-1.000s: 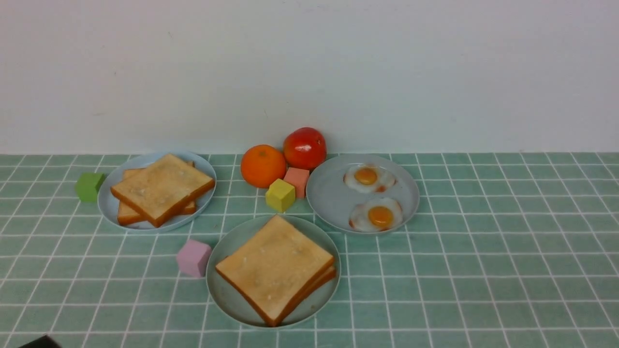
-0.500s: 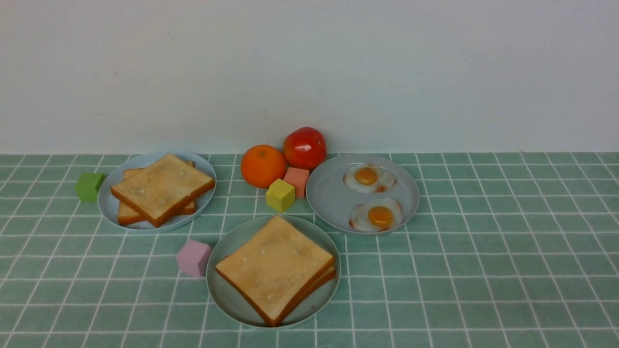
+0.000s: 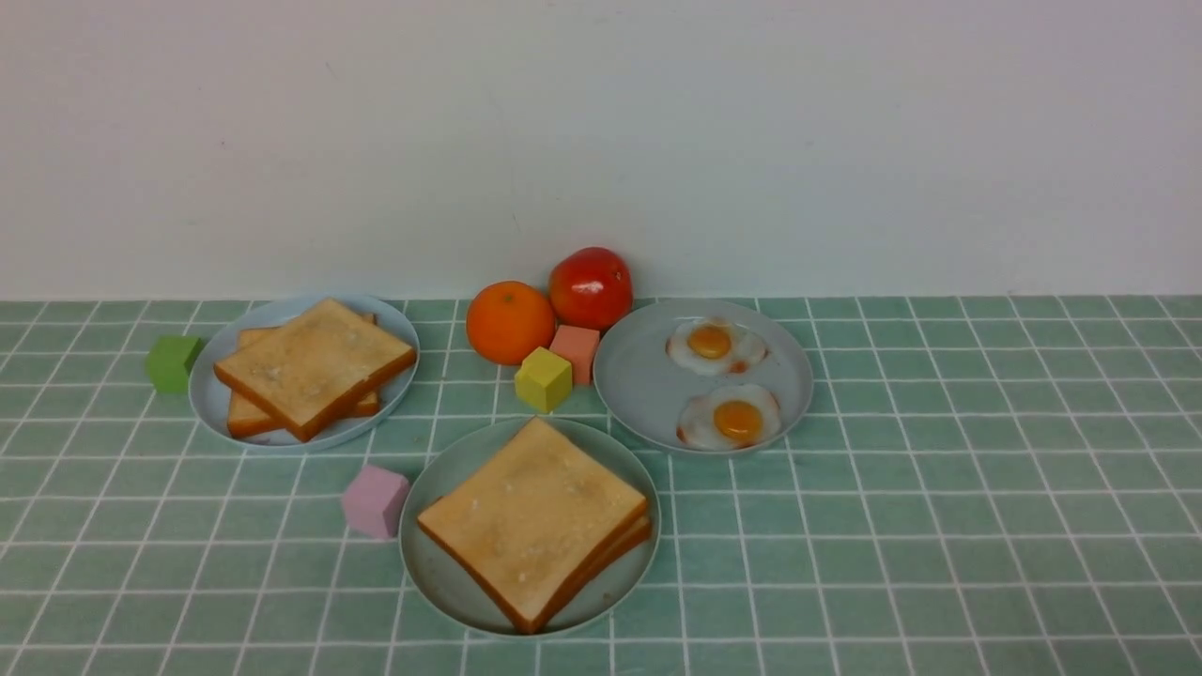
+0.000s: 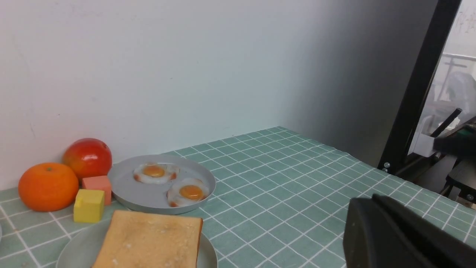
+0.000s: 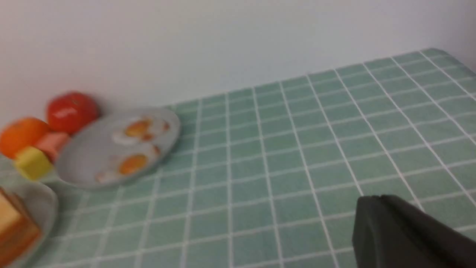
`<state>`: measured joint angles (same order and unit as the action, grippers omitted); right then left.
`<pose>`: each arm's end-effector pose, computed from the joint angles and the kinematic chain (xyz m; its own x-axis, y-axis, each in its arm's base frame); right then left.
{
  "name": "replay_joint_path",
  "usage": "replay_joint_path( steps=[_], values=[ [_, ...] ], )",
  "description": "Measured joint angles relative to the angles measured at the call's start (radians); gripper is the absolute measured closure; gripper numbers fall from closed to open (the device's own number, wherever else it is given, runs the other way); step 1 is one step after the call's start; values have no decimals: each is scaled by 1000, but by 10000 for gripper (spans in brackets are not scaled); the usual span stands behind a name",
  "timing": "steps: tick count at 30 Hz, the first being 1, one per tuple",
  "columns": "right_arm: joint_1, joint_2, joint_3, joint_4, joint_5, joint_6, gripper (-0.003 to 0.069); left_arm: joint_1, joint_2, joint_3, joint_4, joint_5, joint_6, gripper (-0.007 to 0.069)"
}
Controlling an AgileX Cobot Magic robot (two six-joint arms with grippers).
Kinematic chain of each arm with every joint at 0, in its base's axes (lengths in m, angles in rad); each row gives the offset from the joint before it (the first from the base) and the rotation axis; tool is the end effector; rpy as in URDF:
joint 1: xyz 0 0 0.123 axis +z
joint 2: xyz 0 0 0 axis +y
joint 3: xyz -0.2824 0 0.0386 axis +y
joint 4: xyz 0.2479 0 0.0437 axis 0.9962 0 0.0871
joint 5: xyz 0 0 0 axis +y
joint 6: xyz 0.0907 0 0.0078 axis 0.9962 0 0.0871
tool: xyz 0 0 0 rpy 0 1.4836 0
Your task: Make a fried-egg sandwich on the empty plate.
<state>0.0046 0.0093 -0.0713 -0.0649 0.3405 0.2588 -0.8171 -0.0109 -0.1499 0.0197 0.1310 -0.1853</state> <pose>0.0520 -0.0017 0.2058 -0.1825 0.1954 -0.9636 0.0535 0.9806 0.1888 0.0312 -0.0329 0.2518 -0.0412 -0.1972 -0.9795 0.7306 0.6627 -0.1642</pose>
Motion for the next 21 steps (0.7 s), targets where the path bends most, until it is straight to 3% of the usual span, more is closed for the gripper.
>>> replay_joint_path(
  steps=[6,21],
  values=[
    [-11,-19,97,1,-15,-89,673,0,0,0,0,0,0,636],
    [-11,-19,91,-42,29,-100,671,0,0,0,0,0,0,630]
  ],
)
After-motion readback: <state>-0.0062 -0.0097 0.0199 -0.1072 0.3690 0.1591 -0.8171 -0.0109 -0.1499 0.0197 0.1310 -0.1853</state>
